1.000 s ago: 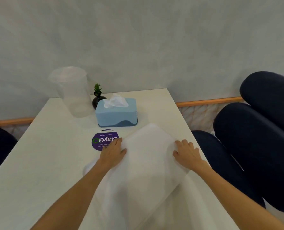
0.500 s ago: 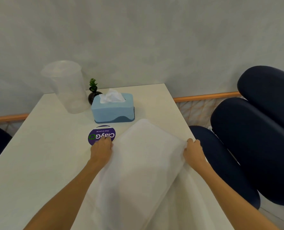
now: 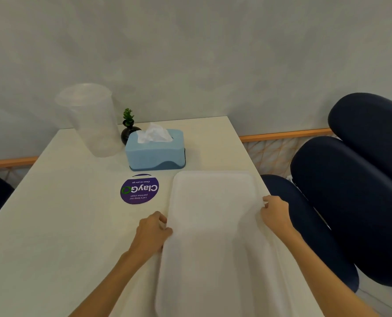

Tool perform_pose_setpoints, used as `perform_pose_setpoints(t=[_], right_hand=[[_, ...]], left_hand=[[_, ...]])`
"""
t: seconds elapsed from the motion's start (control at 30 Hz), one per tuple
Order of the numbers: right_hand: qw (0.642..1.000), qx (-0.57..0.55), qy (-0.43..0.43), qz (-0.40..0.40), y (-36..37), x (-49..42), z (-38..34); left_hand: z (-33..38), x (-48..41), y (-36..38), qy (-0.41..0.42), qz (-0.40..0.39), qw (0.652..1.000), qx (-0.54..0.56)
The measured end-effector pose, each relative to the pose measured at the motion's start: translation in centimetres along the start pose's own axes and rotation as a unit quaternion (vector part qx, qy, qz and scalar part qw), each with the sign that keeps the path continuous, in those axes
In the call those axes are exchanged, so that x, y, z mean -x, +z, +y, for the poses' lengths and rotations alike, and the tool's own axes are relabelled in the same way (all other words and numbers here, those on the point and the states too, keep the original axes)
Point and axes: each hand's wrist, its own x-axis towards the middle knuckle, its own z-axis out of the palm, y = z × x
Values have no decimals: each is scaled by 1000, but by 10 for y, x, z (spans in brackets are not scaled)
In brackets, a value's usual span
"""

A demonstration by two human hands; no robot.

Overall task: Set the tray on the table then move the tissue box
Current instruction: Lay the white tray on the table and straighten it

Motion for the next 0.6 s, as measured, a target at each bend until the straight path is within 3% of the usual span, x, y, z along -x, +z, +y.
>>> perform_pose_setpoints(t=[0.17,0.6], right_hand=[[1000,-1,-20,-4,-11,-31,-2],[999,27,-4,-22,-4,-63,6]], left_hand=[[19,10,17,-29,-35,995,87],[38,1,23,-33,-43,996,75]])
